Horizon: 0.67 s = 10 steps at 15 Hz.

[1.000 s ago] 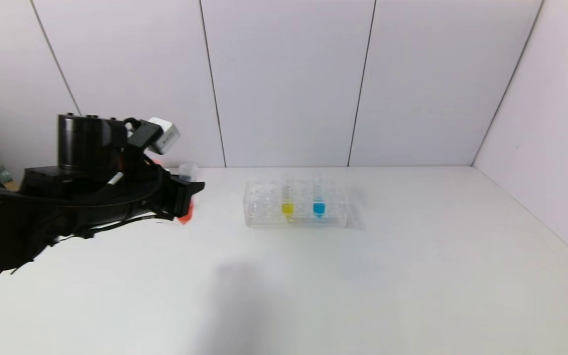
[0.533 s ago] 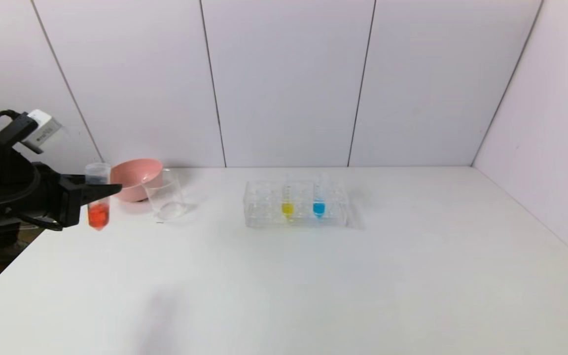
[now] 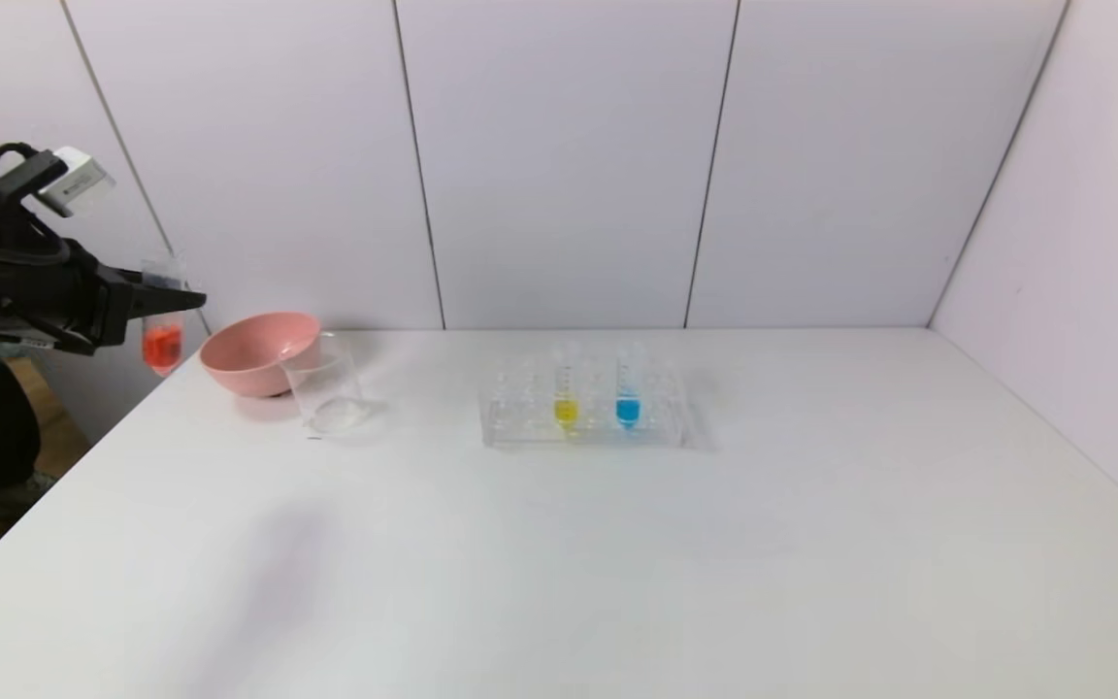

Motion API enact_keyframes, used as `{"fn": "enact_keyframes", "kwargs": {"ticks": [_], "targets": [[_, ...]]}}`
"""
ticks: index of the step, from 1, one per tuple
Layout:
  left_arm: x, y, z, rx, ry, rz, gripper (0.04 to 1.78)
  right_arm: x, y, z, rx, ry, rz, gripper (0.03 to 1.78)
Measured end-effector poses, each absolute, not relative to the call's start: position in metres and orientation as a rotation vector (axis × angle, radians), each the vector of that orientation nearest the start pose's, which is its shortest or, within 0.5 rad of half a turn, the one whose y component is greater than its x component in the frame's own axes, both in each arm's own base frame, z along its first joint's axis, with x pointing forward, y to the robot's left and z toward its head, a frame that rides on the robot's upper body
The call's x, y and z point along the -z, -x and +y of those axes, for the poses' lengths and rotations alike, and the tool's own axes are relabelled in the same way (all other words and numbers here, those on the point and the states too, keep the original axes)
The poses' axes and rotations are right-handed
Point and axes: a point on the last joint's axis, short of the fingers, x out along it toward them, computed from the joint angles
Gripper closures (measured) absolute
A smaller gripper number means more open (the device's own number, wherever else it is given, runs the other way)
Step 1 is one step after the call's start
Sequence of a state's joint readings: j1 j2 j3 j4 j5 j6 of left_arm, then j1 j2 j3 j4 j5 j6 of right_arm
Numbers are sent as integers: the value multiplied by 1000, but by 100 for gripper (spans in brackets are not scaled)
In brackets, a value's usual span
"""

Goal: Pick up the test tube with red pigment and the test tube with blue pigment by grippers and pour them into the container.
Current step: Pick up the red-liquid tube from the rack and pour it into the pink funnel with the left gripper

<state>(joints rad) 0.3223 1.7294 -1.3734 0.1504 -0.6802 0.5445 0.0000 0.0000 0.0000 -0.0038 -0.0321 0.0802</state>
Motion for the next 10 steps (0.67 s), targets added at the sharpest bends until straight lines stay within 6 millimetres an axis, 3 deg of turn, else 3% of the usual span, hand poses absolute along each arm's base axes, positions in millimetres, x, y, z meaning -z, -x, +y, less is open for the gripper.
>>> {"fn": "enact_keyframes", "kwargs": {"ticks": [6, 10], "targets": [[-270, -357, 94, 580, -408, 471, 136, -76, 23, -1, 32, -80, -5, 4], [-237, -374, 85, 690, -582, 663, 136, -76, 23, -1, 32, -80, -6, 4]]}}
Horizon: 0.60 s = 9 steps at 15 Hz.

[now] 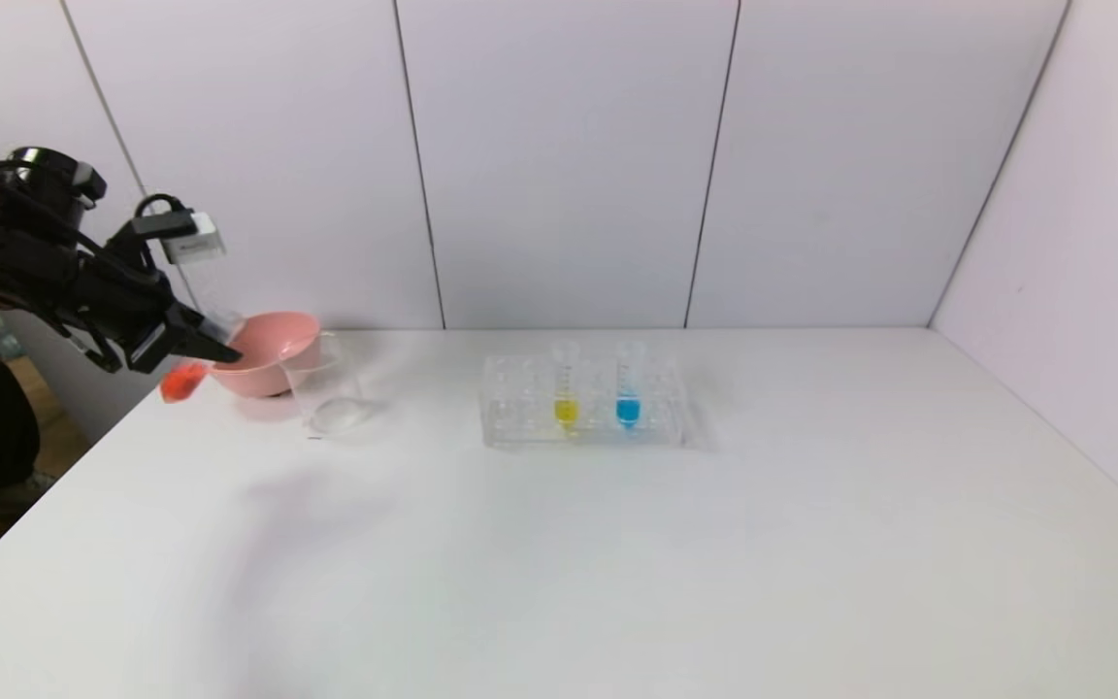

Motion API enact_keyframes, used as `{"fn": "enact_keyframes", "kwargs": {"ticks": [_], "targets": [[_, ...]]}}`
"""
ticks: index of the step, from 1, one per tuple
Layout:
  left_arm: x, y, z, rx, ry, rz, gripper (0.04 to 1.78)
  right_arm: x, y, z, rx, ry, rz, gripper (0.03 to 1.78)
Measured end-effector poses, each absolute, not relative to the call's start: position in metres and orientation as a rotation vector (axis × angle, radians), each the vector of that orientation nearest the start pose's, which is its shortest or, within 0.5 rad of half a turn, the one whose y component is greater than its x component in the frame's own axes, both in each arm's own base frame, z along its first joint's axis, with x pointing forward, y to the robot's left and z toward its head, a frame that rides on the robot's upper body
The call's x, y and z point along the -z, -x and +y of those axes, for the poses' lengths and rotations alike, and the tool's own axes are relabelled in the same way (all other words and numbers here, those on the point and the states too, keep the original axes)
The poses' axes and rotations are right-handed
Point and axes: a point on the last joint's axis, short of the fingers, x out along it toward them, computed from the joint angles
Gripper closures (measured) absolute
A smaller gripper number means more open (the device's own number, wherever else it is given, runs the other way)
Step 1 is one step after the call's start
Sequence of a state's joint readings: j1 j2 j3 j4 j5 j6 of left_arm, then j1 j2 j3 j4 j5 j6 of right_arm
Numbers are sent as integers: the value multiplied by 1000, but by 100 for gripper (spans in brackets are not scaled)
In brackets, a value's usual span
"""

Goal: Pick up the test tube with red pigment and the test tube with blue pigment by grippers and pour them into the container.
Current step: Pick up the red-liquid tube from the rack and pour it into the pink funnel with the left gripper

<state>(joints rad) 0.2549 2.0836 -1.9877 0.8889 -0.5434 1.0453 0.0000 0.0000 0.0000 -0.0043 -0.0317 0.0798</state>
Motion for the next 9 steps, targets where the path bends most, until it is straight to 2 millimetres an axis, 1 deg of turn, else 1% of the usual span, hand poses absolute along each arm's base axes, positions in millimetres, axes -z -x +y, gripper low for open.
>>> {"fn": "enact_keyframes", "kwargs": {"ticks": [2, 4, 9], "targets": [[-227, -380, 79, 723, -632, 699, 136, -76, 23, -1, 32, -80, -5, 4], [-221, -382, 71, 722, -708, 758, 136, -76, 23, -1, 32, -80, -6, 4], [-223, -389, 41, 672, -880, 823, 136, -76, 23, -1, 32, -80, -5, 4]]}}
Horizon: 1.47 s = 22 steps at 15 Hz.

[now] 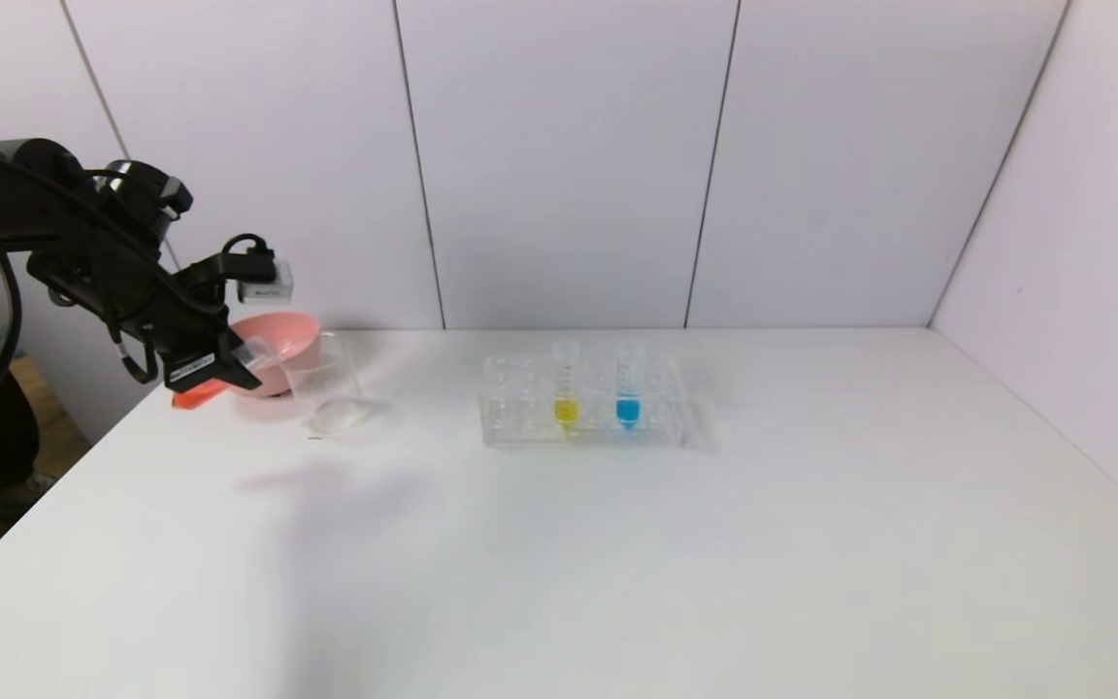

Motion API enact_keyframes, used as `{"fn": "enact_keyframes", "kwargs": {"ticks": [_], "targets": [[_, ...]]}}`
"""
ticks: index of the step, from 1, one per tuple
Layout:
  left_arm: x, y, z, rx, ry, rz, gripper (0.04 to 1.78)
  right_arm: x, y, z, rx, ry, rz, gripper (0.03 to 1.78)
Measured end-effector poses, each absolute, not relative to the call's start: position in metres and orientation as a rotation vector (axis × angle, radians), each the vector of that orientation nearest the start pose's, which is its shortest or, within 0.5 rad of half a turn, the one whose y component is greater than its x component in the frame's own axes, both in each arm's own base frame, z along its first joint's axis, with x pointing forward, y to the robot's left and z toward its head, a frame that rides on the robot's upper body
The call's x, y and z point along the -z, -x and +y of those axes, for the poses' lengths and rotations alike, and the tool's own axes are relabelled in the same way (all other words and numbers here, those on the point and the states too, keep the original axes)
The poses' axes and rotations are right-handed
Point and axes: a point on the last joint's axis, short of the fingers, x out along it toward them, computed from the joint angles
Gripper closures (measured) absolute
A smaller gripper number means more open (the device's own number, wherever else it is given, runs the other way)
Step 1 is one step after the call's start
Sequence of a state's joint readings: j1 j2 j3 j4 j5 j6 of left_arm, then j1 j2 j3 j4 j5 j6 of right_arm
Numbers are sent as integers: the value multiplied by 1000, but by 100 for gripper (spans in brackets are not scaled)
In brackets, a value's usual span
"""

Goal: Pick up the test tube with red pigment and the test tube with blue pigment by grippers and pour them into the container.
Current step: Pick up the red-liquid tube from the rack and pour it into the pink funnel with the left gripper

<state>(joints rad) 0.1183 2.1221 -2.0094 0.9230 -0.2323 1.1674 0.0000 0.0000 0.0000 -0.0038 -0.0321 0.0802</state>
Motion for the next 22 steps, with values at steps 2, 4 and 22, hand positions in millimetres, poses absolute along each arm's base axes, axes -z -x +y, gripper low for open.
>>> {"fn": "enact_keyframes", "kwargs": {"ticks": [2, 4, 22], "targets": [[-226, -391, 33, 630, -941, 836, 136, -76, 23, -1, 32, -80, -6, 4], [-229, -393, 29, 589, -985, 840, 136, -76, 23, -1, 32, -80, -6, 4], [-234, -398, -3, 473, -1190, 866, 136, -76, 23, -1, 32, -80, -5, 4]]}}
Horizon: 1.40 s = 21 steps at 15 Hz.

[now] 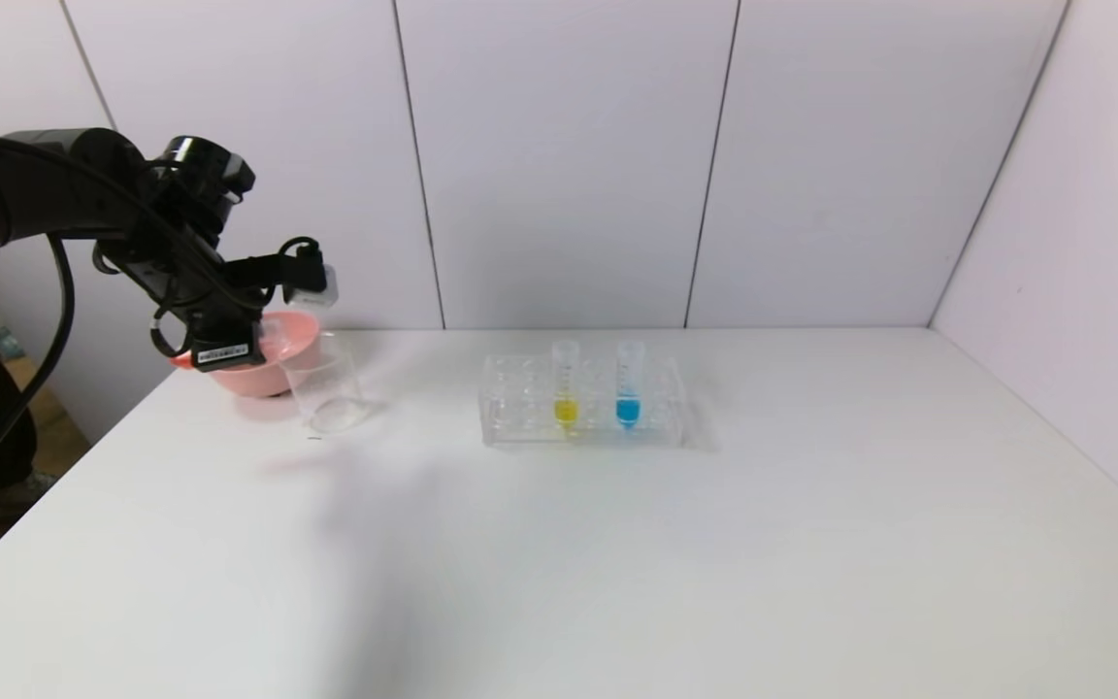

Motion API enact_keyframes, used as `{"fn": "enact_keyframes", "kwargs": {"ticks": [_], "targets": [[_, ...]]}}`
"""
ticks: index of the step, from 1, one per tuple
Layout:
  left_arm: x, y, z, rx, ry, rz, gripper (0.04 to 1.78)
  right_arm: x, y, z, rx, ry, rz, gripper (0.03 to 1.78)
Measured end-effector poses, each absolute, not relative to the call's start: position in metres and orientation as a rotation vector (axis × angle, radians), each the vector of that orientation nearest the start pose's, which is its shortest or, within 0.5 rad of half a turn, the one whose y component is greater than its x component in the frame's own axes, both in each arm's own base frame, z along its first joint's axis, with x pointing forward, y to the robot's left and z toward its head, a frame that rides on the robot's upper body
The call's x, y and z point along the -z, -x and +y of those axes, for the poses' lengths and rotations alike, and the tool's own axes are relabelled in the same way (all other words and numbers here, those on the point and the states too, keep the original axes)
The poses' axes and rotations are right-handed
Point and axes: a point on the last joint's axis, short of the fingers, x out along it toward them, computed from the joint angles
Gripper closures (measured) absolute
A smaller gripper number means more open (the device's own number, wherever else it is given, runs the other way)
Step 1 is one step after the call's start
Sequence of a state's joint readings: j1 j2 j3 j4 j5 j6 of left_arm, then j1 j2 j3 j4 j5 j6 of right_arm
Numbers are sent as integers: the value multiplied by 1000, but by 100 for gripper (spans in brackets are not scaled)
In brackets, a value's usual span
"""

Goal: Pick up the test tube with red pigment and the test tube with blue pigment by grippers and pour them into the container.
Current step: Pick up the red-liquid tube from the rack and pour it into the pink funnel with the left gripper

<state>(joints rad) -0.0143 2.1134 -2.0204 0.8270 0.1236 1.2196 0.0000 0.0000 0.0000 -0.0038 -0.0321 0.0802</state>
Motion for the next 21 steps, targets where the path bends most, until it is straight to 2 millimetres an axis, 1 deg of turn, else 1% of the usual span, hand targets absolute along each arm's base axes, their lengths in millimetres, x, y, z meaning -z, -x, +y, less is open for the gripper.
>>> {"fn": "enact_keyframes", "kwargs": {"ticks": [7, 16, 21], "targets": [[-232, -402, -10, 419, -1259, 889, 136, -76, 23, -1, 32, -80, -6, 4], [-236, -404, -16, 337, -1334, 904, 136, -76, 23, -1, 32, -80, -6, 4], [-238, -402, -20, 266, -1413, 955, 136, -76, 23, -1, 32, -80, -5, 4]]}}
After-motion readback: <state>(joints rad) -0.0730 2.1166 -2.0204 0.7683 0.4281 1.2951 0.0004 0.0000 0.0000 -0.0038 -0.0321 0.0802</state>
